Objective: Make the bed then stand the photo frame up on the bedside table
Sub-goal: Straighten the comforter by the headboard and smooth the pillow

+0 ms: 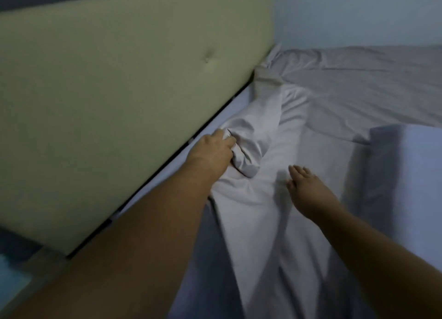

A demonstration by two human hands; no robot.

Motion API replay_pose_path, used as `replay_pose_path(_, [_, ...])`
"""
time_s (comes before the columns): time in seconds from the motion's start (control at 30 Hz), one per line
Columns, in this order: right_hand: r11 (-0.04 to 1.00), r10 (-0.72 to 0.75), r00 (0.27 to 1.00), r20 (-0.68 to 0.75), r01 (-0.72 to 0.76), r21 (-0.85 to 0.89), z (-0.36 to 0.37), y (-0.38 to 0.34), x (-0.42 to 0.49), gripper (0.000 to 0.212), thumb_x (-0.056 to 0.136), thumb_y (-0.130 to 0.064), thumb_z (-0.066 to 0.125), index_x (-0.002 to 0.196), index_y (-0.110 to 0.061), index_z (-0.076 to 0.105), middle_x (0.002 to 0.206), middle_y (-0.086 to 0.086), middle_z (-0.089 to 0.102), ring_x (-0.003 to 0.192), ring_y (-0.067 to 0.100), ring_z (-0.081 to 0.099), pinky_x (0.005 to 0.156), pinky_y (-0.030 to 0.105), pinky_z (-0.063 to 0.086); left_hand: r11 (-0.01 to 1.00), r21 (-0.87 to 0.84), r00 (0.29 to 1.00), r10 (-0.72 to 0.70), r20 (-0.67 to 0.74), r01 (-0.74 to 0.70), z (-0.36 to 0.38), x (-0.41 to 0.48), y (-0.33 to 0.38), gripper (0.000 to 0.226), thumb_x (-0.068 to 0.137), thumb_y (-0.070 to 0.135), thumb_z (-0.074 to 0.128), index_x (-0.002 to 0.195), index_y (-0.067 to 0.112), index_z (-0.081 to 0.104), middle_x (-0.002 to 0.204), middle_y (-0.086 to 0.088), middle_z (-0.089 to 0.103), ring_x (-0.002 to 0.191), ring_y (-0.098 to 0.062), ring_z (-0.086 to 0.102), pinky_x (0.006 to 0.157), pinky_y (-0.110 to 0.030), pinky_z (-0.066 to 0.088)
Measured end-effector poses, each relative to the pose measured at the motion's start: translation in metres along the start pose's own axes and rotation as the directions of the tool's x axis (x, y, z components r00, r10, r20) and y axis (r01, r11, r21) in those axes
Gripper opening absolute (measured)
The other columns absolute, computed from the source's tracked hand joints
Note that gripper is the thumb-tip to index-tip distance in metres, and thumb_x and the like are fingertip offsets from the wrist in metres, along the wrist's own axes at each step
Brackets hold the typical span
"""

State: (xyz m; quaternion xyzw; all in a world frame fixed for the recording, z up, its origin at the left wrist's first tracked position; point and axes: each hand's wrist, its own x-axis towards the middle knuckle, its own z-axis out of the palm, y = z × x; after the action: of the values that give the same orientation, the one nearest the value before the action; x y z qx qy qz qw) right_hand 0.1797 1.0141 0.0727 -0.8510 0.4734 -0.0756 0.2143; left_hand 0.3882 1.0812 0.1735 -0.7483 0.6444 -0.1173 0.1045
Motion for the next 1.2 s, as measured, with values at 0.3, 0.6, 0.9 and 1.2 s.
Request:
replay_pose_path(0.3, [0.989, -0.150, 0.985, 0.083, 0.150, 0.005, 0.156, -0.184, 0.052, 0.054, 0.101, -0.035, 0.028, 0.149, -0.013, 0.019, 0.158, 0.009, 0.017, 0.146, 0.024, 0.016, 0.120, 0.036, 0.013, 0.868, -0.296, 0.917, -0.365, 0.160, 0.398, 0.131, -0.114, -0.225, 0.032, 0.096, 0.028, 0.048, 0.124, 0.016, 0.058, 0.119, -0.020, 0.052, 0.105, -0.039, 0.057, 0.089, -0.040, 0.047])
replay_pose_path(0.6, [0.900, -0.318, 0.934, 0.160, 0.351, -0.258, 0.284, -0.222, 0.052, 0.064, 0.093, -0.047, 0.009, 0.149, -0.017, 0.022, 0.157, 0.004, 0.022, 0.146, 0.022, 0.016, 0.118, 0.038, 0.006, 0.827, -0.387, 0.898, -0.289, 0.330, 0.408, 0.293, -0.197, -0.221, 0.060, 0.084, 0.052, 0.031, 0.121, 0.016, 0.061, 0.128, -0.016, 0.055, 0.110, -0.034, 0.057, 0.090, -0.040, 0.049])
replay_pose_path(0.9, [0.890, -0.345, 0.938, 0.015, 0.332, -0.311, 0.294, -0.224, 0.054, 0.058, 0.091, -0.037, 0.028, 0.129, -0.003, 0.055, 0.133, 0.016, 0.057, 0.126, 0.032, 0.052, 0.108, 0.046, 0.034, 0.979, -0.134, 0.977, 0.173, 0.124, -0.156, 0.290, -0.162, -0.227, 0.051, 0.073, 0.028, 0.048, 0.122, 0.039, 0.059, 0.138, -0.005, 0.055, 0.117, -0.036, 0.054, 0.088, -0.053, 0.048])
replay_pose_path(1.2, [0.899, -0.306, 0.952, 0.001, 0.289, -0.329, 0.295, -0.230, 0.052, 0.057, 0.091, -0.037, 0.029, 0.129, -0.003, 0.055, 0.132, 0.016, 0.058, 0.125, 0.032, 0.053, 0.108, 0.048, 0.034, 0.622, -0.189, 0.603, -0.565, 0.564, 0.760, 0.295, -0.180, -0.261, 0.054, 0.092, 0.035, 0.050, 0.138, 0.008, 0.040, 0.140, -0.023, 0.043, 0.124, -0.038, 0.049, 0.098, -0.042, 0.044])
